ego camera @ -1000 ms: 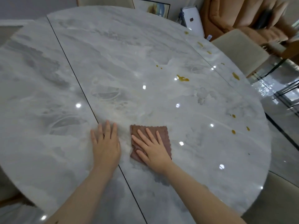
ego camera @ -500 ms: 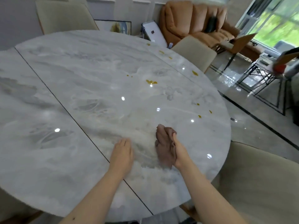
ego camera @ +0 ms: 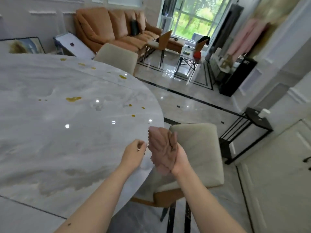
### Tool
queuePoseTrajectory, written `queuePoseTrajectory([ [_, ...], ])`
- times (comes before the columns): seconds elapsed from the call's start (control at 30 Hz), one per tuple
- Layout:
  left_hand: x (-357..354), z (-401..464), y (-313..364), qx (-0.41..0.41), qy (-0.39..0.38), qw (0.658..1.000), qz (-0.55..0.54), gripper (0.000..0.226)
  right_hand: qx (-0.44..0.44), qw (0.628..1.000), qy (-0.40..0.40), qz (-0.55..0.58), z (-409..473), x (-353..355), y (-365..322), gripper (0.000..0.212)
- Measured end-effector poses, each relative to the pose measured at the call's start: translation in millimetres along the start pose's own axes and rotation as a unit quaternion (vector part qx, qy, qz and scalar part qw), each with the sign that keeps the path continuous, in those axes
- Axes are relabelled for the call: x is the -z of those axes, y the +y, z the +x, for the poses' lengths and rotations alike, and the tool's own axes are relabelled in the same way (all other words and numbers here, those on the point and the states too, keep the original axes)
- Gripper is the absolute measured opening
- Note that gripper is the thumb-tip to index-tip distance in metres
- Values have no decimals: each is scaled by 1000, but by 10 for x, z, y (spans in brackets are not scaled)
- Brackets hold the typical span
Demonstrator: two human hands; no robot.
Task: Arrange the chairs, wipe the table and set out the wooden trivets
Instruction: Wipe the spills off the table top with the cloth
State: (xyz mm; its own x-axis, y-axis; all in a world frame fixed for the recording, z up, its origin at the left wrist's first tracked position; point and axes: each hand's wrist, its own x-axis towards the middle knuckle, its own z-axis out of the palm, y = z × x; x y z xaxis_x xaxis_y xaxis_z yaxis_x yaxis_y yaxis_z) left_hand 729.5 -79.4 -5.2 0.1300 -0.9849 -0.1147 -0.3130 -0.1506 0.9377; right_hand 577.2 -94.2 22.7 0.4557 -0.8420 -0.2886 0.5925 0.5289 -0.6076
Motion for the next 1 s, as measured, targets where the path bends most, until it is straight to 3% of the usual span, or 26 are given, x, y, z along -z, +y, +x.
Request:
queuePoseTrajectory([
  [0.07,-396,4,265,-35,-18,999,0,14,53,998,22,7,-242,165,-329,103],
  [0.13,-829,7,522,-74,-36,997,6,14,84,996,28,26,-521,346,-651,105],
  [0.23,-1409,0,888,-105,-59,993,1,14,93,991,71,63,-852,637,-1118,73],
  [0.3,-2176,-58,1321,-129,-77,989,-11,12,125,982,111,84,-1217,1122,-1643,67],
  [0.43,-2828,-69,1631,-111,-72,990,-53,12,139,973,173,67,-1512,1452,-2072,74],
  [0.47,-3494,-124,1855,-115,-91,987,-60,17,160,967,182,75,-1835,1846,-2456,73],
  [0.57,-4012,-93,2020,-100,-114,984,-92,27,159,959,222,78,-2078,2234,-2797,63],
  [0.63,-4447,-62,2180,-85,-134,982,-100,21,156,954,246,74,-2216,2551,-3060,66],
  [0.77,-5040,194,2346,-73,-149,983,-78,16,163,952,247,76,-2199,3107,-3468,42],
  [0.9,-5514,635,2447,-53,-147,984,-88,12,143,951,266,72,-2014,3404,-3896,63],
  [1.0,-5794,1067,2516,-44,-118,987,-98,8,148,956,251,45,-1730,3586,-4255,63],
])
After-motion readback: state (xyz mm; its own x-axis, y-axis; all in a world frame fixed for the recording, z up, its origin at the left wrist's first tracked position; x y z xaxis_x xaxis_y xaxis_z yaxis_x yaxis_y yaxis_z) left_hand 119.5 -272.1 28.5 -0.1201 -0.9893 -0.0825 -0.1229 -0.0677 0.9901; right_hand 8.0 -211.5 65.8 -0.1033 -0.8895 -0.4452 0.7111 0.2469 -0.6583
